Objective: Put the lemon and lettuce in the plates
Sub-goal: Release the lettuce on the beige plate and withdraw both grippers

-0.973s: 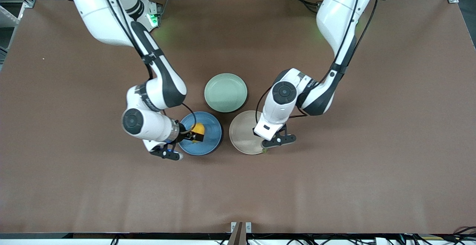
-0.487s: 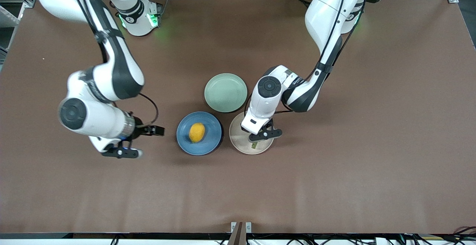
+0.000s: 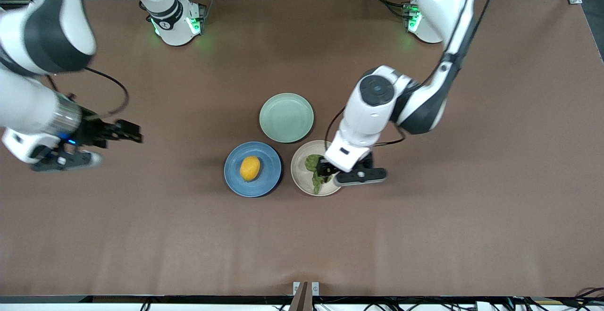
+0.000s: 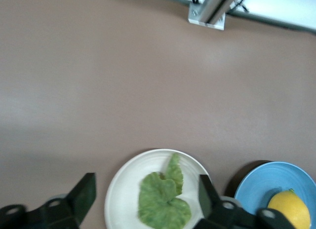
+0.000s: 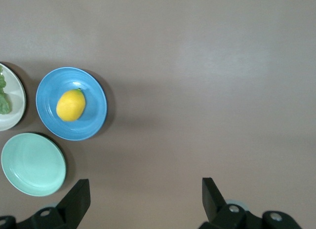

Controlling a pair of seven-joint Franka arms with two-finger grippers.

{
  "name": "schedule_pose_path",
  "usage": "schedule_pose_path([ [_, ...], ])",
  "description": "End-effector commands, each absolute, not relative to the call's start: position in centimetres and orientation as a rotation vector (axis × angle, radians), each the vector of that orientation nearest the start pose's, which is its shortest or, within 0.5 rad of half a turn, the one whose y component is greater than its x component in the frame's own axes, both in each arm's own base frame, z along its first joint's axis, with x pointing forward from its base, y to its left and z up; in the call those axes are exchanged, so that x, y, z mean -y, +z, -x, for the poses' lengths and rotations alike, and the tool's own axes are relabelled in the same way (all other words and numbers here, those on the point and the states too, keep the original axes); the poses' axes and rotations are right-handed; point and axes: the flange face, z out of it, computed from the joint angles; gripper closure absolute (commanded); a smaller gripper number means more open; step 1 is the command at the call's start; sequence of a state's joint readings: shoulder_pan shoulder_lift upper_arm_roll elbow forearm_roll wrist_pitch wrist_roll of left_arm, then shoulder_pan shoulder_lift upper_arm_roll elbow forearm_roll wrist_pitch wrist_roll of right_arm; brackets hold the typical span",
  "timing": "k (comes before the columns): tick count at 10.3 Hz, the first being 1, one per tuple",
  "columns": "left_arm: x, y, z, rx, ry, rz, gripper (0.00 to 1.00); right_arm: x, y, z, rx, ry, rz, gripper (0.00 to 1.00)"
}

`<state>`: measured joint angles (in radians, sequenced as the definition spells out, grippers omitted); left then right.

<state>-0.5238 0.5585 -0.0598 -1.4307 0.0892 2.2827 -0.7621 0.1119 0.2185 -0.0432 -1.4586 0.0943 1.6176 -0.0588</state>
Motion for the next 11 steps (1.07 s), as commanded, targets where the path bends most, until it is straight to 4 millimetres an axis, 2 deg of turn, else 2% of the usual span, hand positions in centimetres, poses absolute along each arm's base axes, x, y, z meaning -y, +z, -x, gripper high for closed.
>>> schedule_pose_path([
  [1,35.6,45.9,-61.1,0.139,-0.389,3.193,0.0,-3.6,60.0,-58.3,0.222,0.078,3.1,0.0],
  [3,29.7,51.5,-60.8,0.011,-0.304,3.149,0.0,-2.3,61.8,-56.6,0.193,0.108,3.104,0.0],
  [5,24.8,55.7,-59.2,0.002,-0.182,3.103,0.0,-2.2,61.6,-56.4,0.191,0.126,3.11,0.0],
  [7,20.0,59.0,-58.3,-0.131,-0.139,3.082,0.0,-1.7,61.5,-56.2,0.188,0.166,3.128,0.0],
  [9,16.7,61.3,-57.3,-0.077,-0.103,3.085,0.0,-1.9,61.3,-56.2,0.183,0.168,3.128,0.0],
  [11,15.5,62.9,-56.0,-0.046,-0.076,3.078,0.0,-2.1,61.1,-56.1,0.185,0.173,3.128,0.0],
])
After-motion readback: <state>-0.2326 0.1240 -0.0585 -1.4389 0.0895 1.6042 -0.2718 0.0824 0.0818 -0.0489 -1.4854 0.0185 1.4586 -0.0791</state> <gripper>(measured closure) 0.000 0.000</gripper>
